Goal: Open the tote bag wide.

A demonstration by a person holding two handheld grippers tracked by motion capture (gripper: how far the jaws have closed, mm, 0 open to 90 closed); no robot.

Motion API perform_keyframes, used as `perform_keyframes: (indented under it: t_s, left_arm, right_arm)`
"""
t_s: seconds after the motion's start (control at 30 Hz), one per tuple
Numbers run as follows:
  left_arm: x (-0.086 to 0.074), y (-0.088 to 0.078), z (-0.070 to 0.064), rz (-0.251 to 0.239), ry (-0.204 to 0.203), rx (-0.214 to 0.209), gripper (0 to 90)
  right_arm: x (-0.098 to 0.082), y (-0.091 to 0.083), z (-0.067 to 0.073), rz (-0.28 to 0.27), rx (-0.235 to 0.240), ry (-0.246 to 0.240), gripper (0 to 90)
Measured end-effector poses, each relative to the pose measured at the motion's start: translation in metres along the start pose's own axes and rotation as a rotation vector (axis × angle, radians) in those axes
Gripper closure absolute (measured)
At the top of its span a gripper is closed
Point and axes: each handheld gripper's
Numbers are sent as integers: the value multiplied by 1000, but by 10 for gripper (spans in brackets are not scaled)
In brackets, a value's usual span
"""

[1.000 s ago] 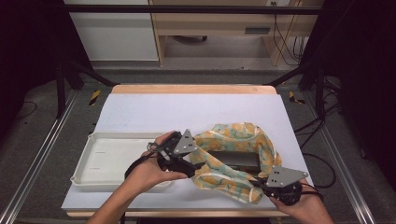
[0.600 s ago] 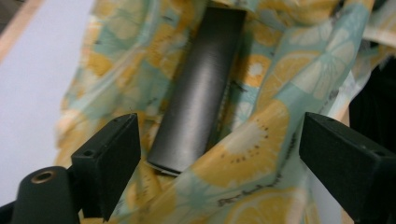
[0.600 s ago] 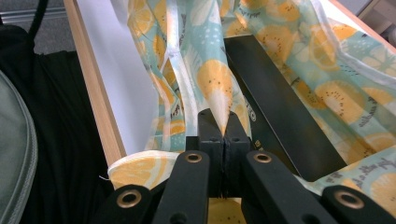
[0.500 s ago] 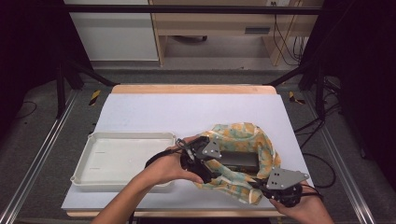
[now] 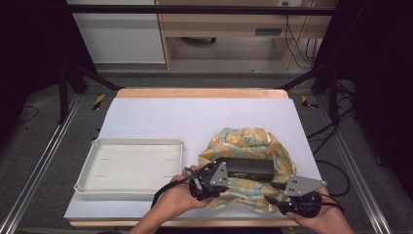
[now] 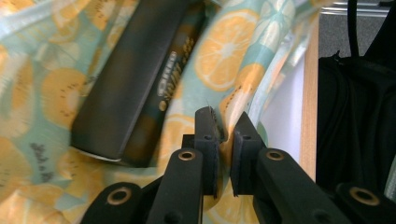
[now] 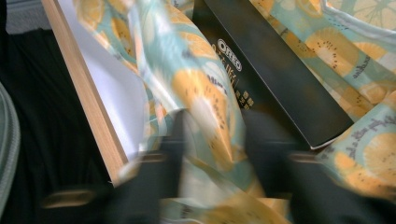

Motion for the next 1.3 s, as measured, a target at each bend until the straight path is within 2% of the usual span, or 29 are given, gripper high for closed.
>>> perform_keyframes:
  t_s: [0.1,0.23,0.27,0.33,0.37,0.5,0.57,0.63,0.73,0.8,0.9,1.0,1.17,1.3]
  left_arm:
    - [-1,6,-4,-10,-2,-4,850]
    - [-2,14,-9,-11,4,0,853]
    - [-2,15,-10,-15,3,-3,855]
    - [-3,16,-11,-15,3,2,857]
    - [-3,16,-11,-14,5,8,862]
    - [-8,14,-11,-23,-6,7,878]
    - [-10,13,-10,-21,-11,9,883]
    - [-13,13,-11,-22,-17,10,887]
    - [-18,13,-11,-17,-22,12,890]
    - [-20,14,-13,-11,-27,16,890]
    - [-22,16,-15,-8,-24,24,890]
    - [-26,18,-17,-9,-28,26,893]
    - [-31,19,-19,9,-22,19,897]
    - [-34,19,-20,14,-22,9,899]
  right_arm:
    - [0,-8,-3,-27,-19,9,323]
    - [5,-23,-12,-73,-47,48,278]
    - [7,-25,-16,-70,-67,57,280]
    - [10,-24,-25,-38,-112,90,281]
    - [11,-22,-34,-13,-154,109,289]
    - [11,-6,-66,62,-269,172,315]
    - [11,4,-80,74,-283,204,337]
    - [13,13,-90,86,-291,216,350]
    - [17,23,-98,115,-288,225,418]
    - [19,28,-102,145,-295,227,498]
    - [22,34,-105,164,-287,224,748]
    - [24,37,-108,168,-304,215,886]
    - [22,43,-124,188,-335,253,900]
    - [17,50,-136,209,-341,301,900]
Point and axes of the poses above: each handheld gripper's, and its own axes: y roughly forward along the jaws, x roughly out of its top, z roughly to its left, and after that the axes turned 4 degrees about -x, right-handed
